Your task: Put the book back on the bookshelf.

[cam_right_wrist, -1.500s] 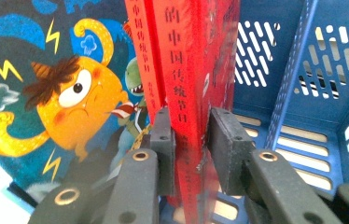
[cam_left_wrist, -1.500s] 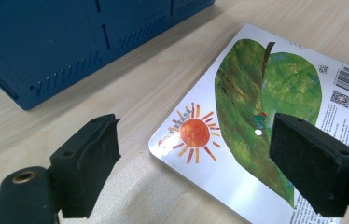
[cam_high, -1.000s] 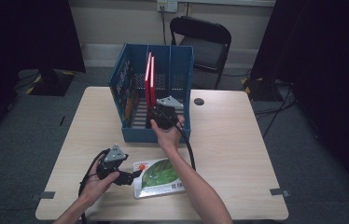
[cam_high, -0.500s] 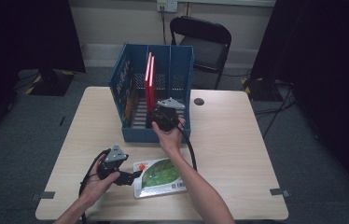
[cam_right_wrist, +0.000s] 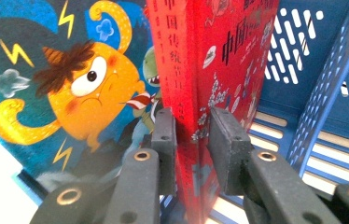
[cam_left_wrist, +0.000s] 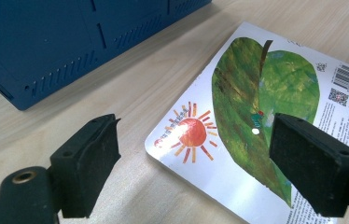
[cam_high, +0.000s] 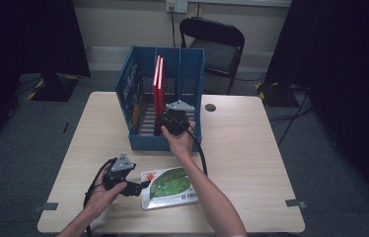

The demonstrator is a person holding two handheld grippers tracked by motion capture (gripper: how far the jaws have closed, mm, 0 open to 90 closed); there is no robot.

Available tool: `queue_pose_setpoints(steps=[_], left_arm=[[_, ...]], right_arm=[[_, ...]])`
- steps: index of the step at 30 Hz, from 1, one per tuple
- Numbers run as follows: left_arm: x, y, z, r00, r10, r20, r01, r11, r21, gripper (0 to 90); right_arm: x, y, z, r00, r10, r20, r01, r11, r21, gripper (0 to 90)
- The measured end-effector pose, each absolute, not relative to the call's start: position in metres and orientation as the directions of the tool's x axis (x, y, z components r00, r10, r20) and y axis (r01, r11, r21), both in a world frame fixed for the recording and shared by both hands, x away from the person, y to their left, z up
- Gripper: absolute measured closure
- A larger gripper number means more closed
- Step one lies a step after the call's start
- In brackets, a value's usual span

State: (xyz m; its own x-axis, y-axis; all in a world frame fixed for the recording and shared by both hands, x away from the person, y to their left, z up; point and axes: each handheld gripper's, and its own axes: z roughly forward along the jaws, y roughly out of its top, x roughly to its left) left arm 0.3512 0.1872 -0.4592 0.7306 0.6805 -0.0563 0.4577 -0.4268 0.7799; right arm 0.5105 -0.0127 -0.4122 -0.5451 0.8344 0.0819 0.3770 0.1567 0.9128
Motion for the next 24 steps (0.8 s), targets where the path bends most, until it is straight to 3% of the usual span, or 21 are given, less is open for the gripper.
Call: queue_pose_setpoints(steps=[16,19,24], left_arm=[[0.3518,0.1879,-0.4599,0.732,0.679,-0.056,0.458,-0.43,0.778,15.7],[0.3515,0.1875,-0.4598,0.732,0.679,-0.054,0.458,-0.432,0.777,15.7],[0.3516,0.1876,-0.4599,0.732,0.68,-0.049,0.457,-0.436,0.776,15.7]], right_arm=[[0.5128,-0.0099,-0.4101,-0.566,0.823,0.039,0.36,0.204,0.911,69.7],[0.5106,-0.0106,-0.4107,-0.573,0.819,0.029,0.361,0.22,0.906,76.0],[0.5132,-0.0128,-0.4113,-0.583,0.811,0.035,0.367,0.224,0.903,76.9]])
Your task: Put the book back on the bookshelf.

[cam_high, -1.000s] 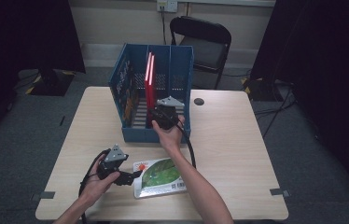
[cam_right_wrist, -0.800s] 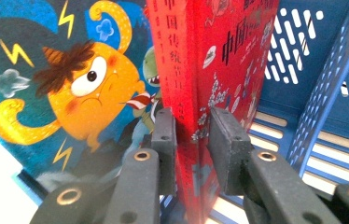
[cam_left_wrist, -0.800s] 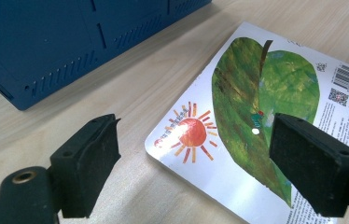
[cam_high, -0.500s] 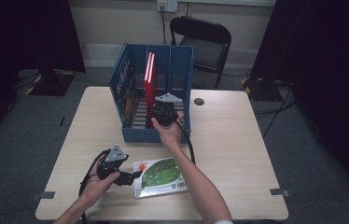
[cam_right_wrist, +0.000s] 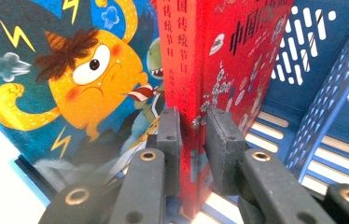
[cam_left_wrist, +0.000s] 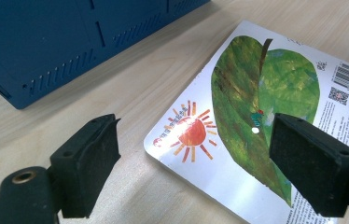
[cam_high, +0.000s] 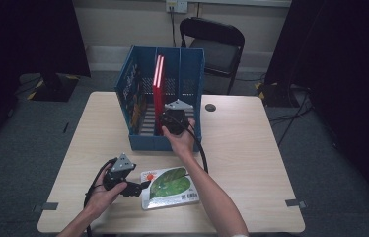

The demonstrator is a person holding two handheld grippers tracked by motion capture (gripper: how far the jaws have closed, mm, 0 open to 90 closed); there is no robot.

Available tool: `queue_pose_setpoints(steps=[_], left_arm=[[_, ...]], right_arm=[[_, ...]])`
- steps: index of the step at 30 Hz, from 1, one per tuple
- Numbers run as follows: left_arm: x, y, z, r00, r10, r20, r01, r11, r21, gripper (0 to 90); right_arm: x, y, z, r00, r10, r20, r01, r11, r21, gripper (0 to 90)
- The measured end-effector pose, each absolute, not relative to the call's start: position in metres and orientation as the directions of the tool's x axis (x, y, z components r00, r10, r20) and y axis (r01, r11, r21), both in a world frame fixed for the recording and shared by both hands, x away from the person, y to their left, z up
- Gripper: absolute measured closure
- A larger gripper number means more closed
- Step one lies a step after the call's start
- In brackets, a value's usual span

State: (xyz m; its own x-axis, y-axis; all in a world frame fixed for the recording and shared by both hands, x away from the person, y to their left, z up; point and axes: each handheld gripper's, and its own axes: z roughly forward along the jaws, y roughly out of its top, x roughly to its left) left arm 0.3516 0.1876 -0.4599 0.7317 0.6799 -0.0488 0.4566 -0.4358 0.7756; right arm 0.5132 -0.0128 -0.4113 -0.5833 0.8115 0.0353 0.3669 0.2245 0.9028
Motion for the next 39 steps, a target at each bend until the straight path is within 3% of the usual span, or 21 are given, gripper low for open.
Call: queue_pose_setpoints(steps=[24,39], left_arm=[[0.352,0.188,-0.461,0.727,0.683,-0.065,0.468,-0.423,0.776,15.6],[0.354,0.189,-0.462,0.717,0.692,-0.08,0.484,-0.412,0.772,15.7]], right_arm=[[0.518,-0.011,-0.411,-0.606,0.795,0.031,0.381,0.255,0.889,74.2],[0.504,-0.019,-0.404,-0.633,0.774,0.014,0.363,0.281,0.889,60.7]])
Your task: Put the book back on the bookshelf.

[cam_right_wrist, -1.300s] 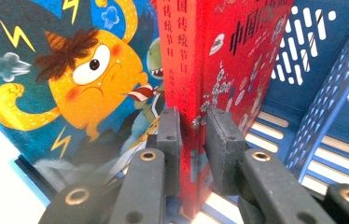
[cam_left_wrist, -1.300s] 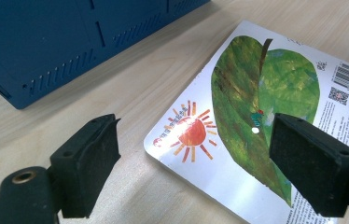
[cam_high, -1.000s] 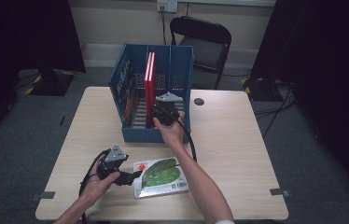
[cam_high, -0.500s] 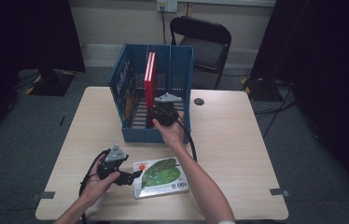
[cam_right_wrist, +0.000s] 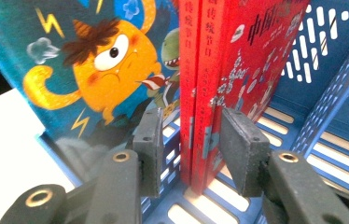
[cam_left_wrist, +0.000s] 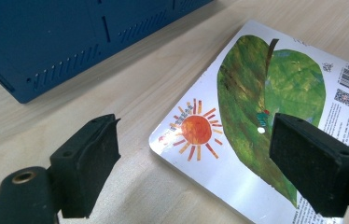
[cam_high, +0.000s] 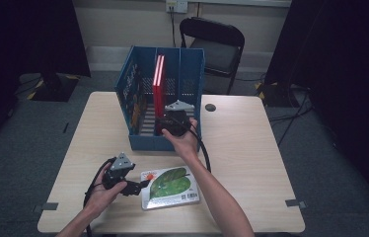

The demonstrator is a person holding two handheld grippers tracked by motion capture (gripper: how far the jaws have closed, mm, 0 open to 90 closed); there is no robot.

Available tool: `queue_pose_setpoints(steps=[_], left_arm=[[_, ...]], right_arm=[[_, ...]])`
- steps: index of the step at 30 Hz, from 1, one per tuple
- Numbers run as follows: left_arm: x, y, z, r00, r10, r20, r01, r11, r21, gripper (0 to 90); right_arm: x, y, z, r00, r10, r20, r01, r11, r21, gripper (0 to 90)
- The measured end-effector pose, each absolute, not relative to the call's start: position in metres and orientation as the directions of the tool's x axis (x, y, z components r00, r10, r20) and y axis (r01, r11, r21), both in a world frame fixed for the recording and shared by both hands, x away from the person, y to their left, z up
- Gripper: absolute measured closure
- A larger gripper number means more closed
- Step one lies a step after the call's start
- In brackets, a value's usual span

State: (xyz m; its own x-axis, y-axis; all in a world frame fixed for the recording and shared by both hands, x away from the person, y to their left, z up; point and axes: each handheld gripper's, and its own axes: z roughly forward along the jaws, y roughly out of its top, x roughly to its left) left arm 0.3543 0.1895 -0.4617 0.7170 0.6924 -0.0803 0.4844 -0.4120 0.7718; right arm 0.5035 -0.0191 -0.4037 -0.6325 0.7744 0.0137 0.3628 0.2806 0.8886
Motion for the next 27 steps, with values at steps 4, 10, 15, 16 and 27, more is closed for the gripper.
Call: queue_pose_setpoints(steps=[4,10,15,16,27], left_arm=[[0.354,0.189,-0.462,0.713,0.696,-0.083,0.491,-0.412,0.768,16.2],[0.355,0.192,-0.461,0.716,0.691,-0.096,0.491,-0.402,0.773,16.9],[0.355,0.193,-0.462,0.711,0.696,-0.094,0.494,-0.401,0.771,18.7],[0.356,0.193,-0.462,0.71,0.698,-0.094,0.493,-0.398,0.773,18.7],[0.358,0.192,-0.464,0.701,0.704,-0.11,0.513,-0.392,0.764,21.0]], right_arm=[[0.497,-0.024,-0.399,-0.654,0.756,0.017,0.352,0.284,0.892,55.3],[0.48,-0.034,-0.395,-0.681,0.732,0.007,0.341,0.308,0.888,49.5],[0.468,-0.045,-0.393,-0.696,0.718,0.004,0.332,0.317,0.889,47.0],[0.464,-0.052,-0.392,-0.698,0.716,0.01,0.338,0.317,0.886,46.1],[0.426,-0.091,-0.401,-0.702,0.712,-0.007,0.337,0.341,0.878,42.4]])
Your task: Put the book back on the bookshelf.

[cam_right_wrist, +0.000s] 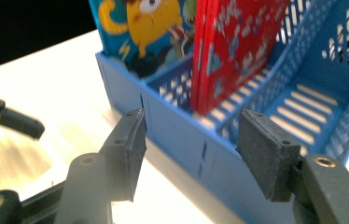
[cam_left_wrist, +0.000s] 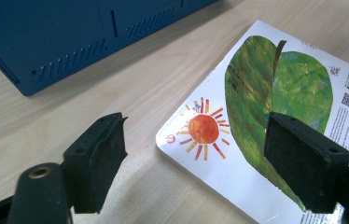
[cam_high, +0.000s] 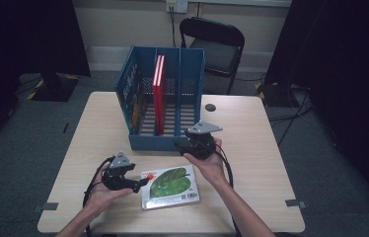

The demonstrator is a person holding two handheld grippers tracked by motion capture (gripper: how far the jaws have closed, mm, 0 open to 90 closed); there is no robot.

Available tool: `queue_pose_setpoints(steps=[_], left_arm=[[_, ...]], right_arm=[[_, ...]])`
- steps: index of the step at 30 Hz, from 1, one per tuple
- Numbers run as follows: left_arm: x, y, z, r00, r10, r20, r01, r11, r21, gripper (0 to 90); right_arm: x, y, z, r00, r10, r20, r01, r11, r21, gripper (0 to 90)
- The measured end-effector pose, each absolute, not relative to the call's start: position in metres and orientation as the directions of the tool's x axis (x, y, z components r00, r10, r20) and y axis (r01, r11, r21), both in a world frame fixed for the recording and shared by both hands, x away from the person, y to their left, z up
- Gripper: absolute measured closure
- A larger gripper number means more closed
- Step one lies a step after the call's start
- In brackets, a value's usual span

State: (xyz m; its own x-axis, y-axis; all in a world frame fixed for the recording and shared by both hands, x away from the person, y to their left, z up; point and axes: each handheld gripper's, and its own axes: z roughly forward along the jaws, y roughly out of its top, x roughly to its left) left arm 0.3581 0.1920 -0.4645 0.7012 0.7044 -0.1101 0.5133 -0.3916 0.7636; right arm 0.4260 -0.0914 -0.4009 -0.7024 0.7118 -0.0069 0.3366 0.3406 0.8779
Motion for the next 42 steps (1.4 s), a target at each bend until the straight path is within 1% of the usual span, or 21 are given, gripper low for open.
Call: queue_pose_setpoints(steps=[4,6,7,10,11,13,20,22,23,25,27,31,34,36,42], left_arm=[[0.358,0.191,-0.465,0.702,0.704,-0.106,0.512,-0.396,0.762,23.9],[0.358,0.191,-0.466,0.704,0.702,-0.108,0.517,-0.403,0.755,26.7],[0.358,0.19,-0.467,0.71,0.695,-0.115,0.519,-0.406,0.752,27.3],[0.359,0.19,-0.468,0.713,0.693,-0.107,0.518,-0.419,0.746,32.2],[0.359,0.189,-0.47,0.714,0.69,-0.119,0.524,-0.414,0.745,33.0],[0.358,0.188,-0.474,0.718,0.687,-0.115,0.525,-0.425,0.738,35.9],[0.358,0.184,-0.481,0.727,0.675,-0.127,0.534,-0.438,0.724,39.7],[0.358,0.183,-0.483,0.732,0.669,-0.13,0.538,-0.45,0.713,39.8],[0.358,0.181,-0.485,0.733,0.67,-0.118,0.535,-0.46,0.709,38.1],[0.358,0.181,-0.485,0.733,0.67,-0.121,0.536,-0.459,0.708,37.8],[0.358,0.182,-0.485,0.734,0.668,-0.12,0.535,-0.46,0.709,37.5],[0.36,0.182,-0.488,0.739,0.662,-0.128,0.527,-0.449,0.721,37.6],[0.361,0.181,-0.489,0.737,0.663,-0.132,0.525,-0.438,0.73,38.4],[0.364,0.181,-0.491,0.748,0.652,-0.128,0.506,-0.433,0.746,38.5],[0.367,0.181,-0.492,0.741,0.653,-0.155,0.52,-0.414,0.747,38.5]], right_arm=[[0.417,-0.102,-0.408,-0.699,0.715,0.001,0.35,0.341,0.873,41.4],[0.412,-0.108,-0.413,-0.696,0.718,0.01,0.365,0.343,0.866,40.5],[0.407,-0.113,-0.419,-0.701,0.713,0.021,0.381,0.35,0.856,39.7],[0.403,-0.116,-0.427,-0.707,0.707,0.015,0.396,0.377,0.837,39.2],[0.398,-0.119,-0.435,-0.71,0.704,0.01,0.409,0.401,0.82,38.5],[0.394,-0.122,-0.443,-0.713,0.701,0.014,0.426,0.418,0.802,38.0],[0.382,-0.126,-0.461,-0.73,0.683,0.032,0.454,0.449,0.77,36.4],[0.379,-0.125,-0.465,-0.734,0.678,0.031,0.457,0.461,0.761,36.5],[0.378,-0.122,-0.469,-0.75,0.661,0.032,0.46,0.486,0.743,36.5],[0.375,-0.119,-0.473,-0.763,0.646,0.012,0.454,0.523,0.721,36.6],[0.372,-0.119,-0.476,-0.767,0.642,0.02,0.46,0.528,0.714,35.9],[0.37,-0.124,-0.483,-0.754,0.654,0.068,0.485,0.483,0.729,35.2],[0.37,-0.126,-0.483,-0.752,0.656,0.071,0.487,0.479,0.73,35.0],[0.367,-0.127,-0.485,-0.746,0.661,0.083,0.495,0.466,0.733,33.6],[0.365,-0.128,-0.484,-0.743,0.665,0.078,0.497,0.469,0.73,33.3]])
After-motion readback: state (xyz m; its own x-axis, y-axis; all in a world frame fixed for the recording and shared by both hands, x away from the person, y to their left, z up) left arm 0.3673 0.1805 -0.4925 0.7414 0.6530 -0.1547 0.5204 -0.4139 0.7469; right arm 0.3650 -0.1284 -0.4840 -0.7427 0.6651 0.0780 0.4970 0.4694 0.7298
